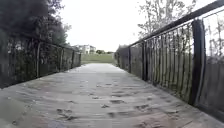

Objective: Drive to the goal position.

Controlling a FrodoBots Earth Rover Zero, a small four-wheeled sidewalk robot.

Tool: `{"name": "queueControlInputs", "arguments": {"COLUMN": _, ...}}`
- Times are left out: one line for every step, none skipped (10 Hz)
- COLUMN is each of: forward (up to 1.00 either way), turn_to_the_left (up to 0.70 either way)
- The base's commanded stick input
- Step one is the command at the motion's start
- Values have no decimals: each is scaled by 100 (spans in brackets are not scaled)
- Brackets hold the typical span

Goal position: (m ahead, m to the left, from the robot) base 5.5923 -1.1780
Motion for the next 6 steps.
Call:
{"name": "queueControlInputs", "arguments": {"forward": 69, "turn_to_the_left": 0}}
{"name": "queueControlInputs", "arguments": {"forward": 69, "turn_to_the_left": 0}}
{"name": "queueControlInputs", "arguments": {"forward": 70, "turn_to_the_left": 0}}
{"name": "queueControlInputs", "arguments": {"forward": 70, "turn_to_the_left": 0}}
{"name": "queueControlInputs", "arguments": {"forward": 70, "turn_to_the_left": 0}}
{"name": "queueControlInputs", "arguments": {"forward": 70, "turn_to_the_left": 11}}
